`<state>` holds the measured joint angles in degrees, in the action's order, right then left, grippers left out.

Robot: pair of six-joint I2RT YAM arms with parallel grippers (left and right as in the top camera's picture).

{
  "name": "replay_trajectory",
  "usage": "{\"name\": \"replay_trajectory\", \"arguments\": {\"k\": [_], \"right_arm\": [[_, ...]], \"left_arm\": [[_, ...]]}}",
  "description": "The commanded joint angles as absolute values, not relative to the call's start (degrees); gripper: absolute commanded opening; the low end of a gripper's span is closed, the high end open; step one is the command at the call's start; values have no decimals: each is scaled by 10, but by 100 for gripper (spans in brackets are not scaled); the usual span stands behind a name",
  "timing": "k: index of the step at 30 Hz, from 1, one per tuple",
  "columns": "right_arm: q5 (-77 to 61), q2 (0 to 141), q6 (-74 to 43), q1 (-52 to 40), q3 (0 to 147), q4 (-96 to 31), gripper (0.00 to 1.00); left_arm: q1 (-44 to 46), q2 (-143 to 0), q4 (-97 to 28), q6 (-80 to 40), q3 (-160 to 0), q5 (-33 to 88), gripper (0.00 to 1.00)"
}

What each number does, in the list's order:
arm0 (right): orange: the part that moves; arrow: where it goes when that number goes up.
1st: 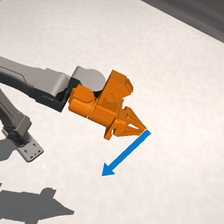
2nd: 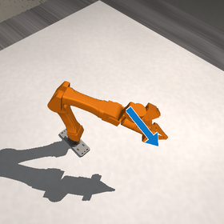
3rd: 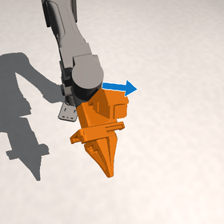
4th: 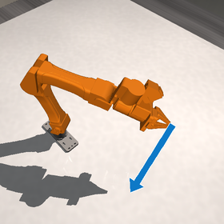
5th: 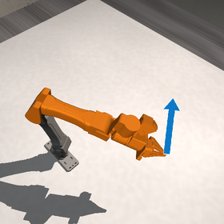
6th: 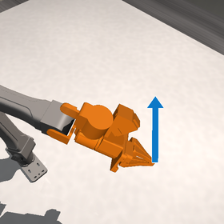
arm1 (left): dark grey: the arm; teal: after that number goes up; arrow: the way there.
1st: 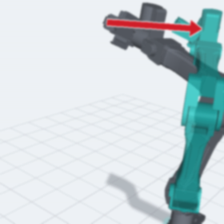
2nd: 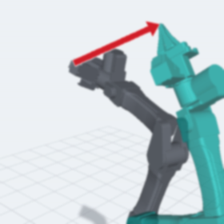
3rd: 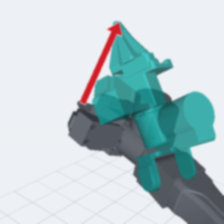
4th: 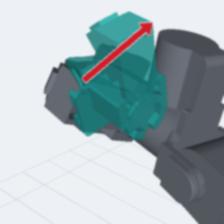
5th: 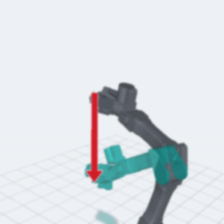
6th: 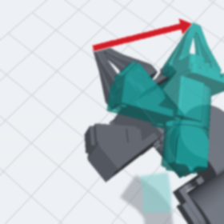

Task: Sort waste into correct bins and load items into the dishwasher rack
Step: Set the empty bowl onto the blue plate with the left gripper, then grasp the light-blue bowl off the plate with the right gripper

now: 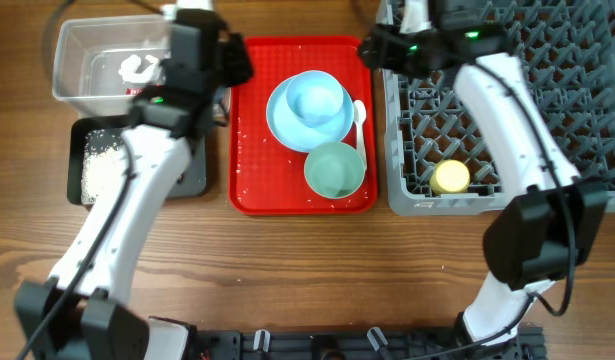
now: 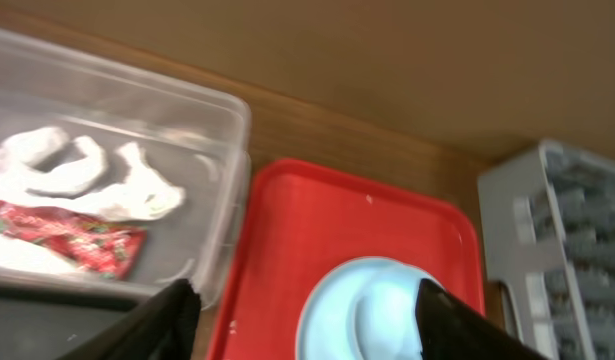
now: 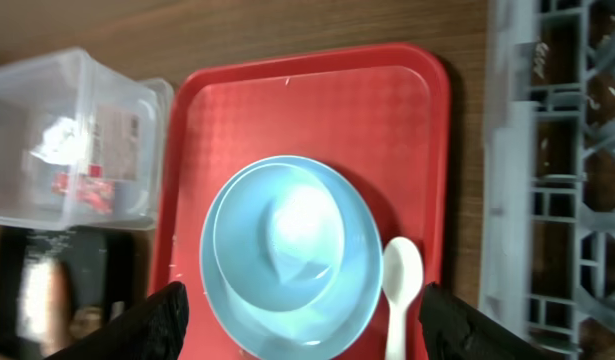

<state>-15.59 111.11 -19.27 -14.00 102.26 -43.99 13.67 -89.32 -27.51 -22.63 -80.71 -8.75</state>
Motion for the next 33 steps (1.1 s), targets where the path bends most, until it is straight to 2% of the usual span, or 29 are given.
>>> {"name": "replay_trajectory", "arguments": {"k": [1, 5, 8, 12, 19, 27, 33], "right_arm": [[-41, 1125, -198, -189, 1036, -434, 74], [-38, 1165, -230, -213, 1036, -435, 67], [-44, 1194, -258, -217, 1036, -434, 58], [-44, 1225, -272, -217, 1036, -430, 55], [-44, 1255, -289, -217, 1035, -424, 49], [-45, 1299, -305, -217, 1035, -421, 42], [-45, 1308, -306, -217, 1035, -416, 25]], "left_arm": [[101, -886, -302, -244, -810, -84, 83], [73, -887, -336, -244, -810, -85, 93], [57, -887, -345, -244, -810, -85, 95], [26, -886, -345, -245, -810, -85, 100], [-20, -886, -355, -245, -810, -84, 100], [-24, -886, -380, -245, -810, -84, 100], [-24, -886, -380, -245, -810, -84, 100]]}}
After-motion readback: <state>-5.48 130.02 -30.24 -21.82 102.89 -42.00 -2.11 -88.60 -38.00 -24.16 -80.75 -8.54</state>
